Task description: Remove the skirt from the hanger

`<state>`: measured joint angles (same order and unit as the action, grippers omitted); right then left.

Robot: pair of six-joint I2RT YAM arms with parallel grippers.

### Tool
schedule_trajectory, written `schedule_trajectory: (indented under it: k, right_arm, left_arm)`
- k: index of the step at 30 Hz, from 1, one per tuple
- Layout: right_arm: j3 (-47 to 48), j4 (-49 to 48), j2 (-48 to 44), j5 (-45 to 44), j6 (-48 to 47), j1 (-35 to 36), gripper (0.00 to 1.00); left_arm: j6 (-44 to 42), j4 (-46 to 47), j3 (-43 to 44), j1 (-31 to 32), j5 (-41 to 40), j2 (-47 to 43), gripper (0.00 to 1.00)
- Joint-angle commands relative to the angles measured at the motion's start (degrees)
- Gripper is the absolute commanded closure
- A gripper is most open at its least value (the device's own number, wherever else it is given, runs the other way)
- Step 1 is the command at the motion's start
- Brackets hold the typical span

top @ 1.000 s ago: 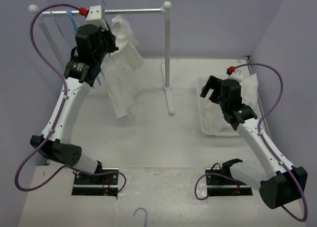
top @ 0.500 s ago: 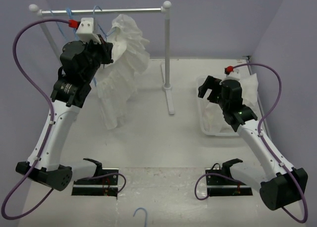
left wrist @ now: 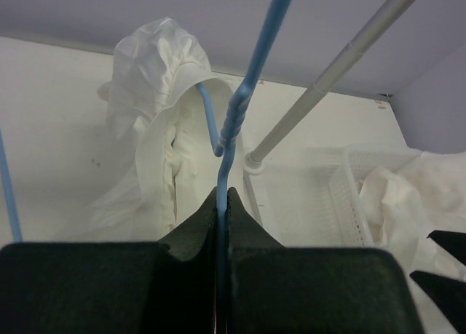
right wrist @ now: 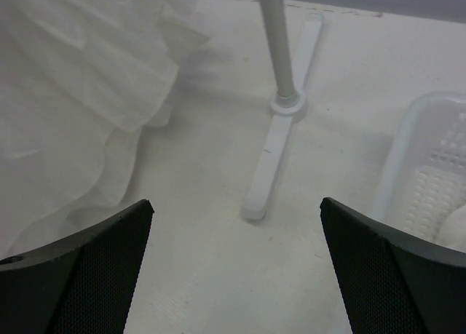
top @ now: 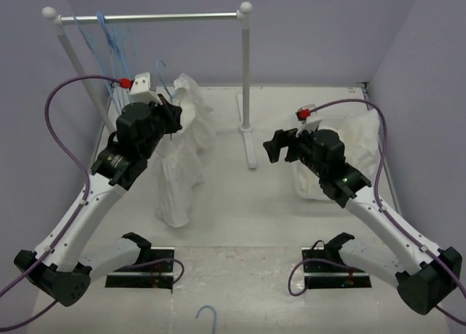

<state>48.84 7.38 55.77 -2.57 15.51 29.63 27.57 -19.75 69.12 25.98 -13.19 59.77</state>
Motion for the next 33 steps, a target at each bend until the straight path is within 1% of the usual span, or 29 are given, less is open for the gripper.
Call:
schedule_trajectory:
  k: [1,3,4,7,8,9,10,14,17,19,20,23,25,26,27,28,29,31,32,33]
  right_arm:
    - [0.8,-3.4,1.1,5.3,-10.7,7.4,0.01]
    - [2.2,-2.5,2.3,7.4,-12.5,11.7,0.01]
    - [3.4,-1.2,3.5,10.3,-13.7,12.8,0.01]
    - [4.4,-0.7,4.4,14.4,-15.1,17.2,0.01]
    - [5.1,-0.9,4.8,17.2,-15.1,18.1,0.01]
    - [5.6,-0.7,5.0,18.9,-15.1,19.4,0.01]
    - [6.3,-0.9,5.2,19.6,-14.7,20.0,0.01]
    - [5.7,-1.1,4.7,22.9,-14.6,21.9,0.01]
    - [5.8,1.4,4.8,27.0,-15.1,22.3,0.01]
    - [5.4,1.2,5.1,28.0,-15.1,22.8,0.01]
    - [5.5,1.1,5.6,27.4,-15.1,23.4,0.01]
    - [6.3,-1.7,9.0,22.2,-12.2,23.8,0.01]
    - [6.1,-8.3,11.6,16.9,-9.5,24.1,0.01]
    - [5.7,-10.1,12.4,14.3,-8.7,24.1,0.03]
    - [5.5,-11.1,14.3,9.3,-7.9,24.2,0.08]
    - [5.5,-11.6,15.0,6.7,-7.3,24.1,0.20]
    - [5.4,-12.4,15.6,4.3,-6.6,24.1,0.48]
    - [4.2,-12.7,15.5,2.9,-8.0,24.1,0.72]
    - [3.3,-13.4,14.9,2.6,-7.3,24.1,1.00]
    - [0.9,-13.8,14.0,1.5,-7.6,24.1,1.00]
  left_arm:
    - [9.4,8.6,-1.2,5.5,-14.1,0.9,1.00]
    - [12.7,8.8,-1.2,8.6,-18.4,2.2,1.00]
    - [13.0,9.3,-1.2,10.6,-20.7,3.5,1.00]
    - [13.8,9.6,0.0,13.0,-25.0,7.1,1.00]
    - [15.3,8.6,1.2,14.4,-29.0,8.0,1.00]
    - [16.3,8.0,1.8,15.0,-31.3,10.1,1.00]
    - [17.2,7.4,2.3,15.6,-35.4,11.2,1.00]
    - [18.7,6.3,6.3,15.8,-39.4,15.5,1.00]
    - [19.4,5.8,9.3,15.8,-40.2,18.8,1.00]
    - [19.4,5.9,10.4,15.8,-39.7,20.6,1.00]
    - [19.4,5.9,11.3,15.8,-39.6,20.9,1.00]
    - [19.2,6.7,11.7,15.8,-38.6,21.7,1.00]
    - [19.4,6.9,11.6,15.8,-38.3,21.9,1.00]
    - [19.5,7.1,11.6,15.8,-38.1,21.9,1.00]
    - [19.4,7.2,11.6,15.8,-38.0,21.7,1.00]
    - [19.5,7.2,11.6,15.8,-37.9,21.7,1.00]
    - [19.4,7.2,11.6,15.8,-38.0,21.4,1.00]
    - [18.9,7.3,11.3,15.8,-38.7,21.2,1.00]
    - [18.7,7.4,11.1,15.8,-38.8,20.7,1.00]
    - [18.3,7.4,10.9,15.8,-39.8,20.5,1.00]
